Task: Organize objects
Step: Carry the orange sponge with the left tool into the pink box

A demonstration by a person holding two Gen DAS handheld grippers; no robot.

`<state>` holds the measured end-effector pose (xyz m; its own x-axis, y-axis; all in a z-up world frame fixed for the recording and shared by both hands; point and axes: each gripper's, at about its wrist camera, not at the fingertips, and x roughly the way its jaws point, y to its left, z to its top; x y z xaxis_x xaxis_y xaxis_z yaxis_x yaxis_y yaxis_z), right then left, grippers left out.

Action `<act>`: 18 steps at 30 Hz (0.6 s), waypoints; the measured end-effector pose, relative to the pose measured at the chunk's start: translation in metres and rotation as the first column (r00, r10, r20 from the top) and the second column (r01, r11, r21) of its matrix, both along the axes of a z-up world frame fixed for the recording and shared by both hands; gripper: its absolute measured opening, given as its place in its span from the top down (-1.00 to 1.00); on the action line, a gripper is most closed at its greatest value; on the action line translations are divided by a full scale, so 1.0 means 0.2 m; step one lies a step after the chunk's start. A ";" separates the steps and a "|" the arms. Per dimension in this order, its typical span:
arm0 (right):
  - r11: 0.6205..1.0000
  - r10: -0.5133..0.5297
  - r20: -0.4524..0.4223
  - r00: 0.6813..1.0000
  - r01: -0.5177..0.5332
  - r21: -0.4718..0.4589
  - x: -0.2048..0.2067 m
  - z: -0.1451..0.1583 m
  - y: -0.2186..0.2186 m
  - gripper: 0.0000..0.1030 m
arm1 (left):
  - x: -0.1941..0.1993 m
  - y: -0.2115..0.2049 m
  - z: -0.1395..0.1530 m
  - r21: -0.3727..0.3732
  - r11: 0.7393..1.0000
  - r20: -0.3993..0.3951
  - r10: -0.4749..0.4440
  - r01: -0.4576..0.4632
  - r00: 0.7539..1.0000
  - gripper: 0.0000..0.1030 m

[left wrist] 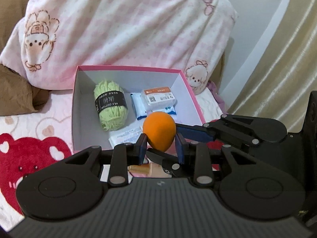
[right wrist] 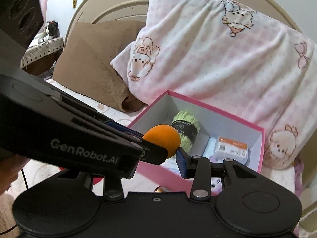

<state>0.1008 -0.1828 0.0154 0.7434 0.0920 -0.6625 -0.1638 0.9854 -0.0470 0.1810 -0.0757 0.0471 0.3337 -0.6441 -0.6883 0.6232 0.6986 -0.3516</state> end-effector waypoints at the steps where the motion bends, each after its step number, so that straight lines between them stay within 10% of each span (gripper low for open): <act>1: 1.000 -0.003 -0.017 1.000 0.003 0.006 0.04 -0.01 -0.03 0.12 | 0.05 -0.02 -0.02 -0.006 1.000 -0.031 0.007 -0.008 1.000 0.44; 18: 0.988 -0.018 -0.309 0.951 0.064 0.138 0.59 -0.45 -0.38 0.12 | 0.55 -0.31 -0.50 0.028 0.993 -0.286 0.119 -0.116 0.951 0.43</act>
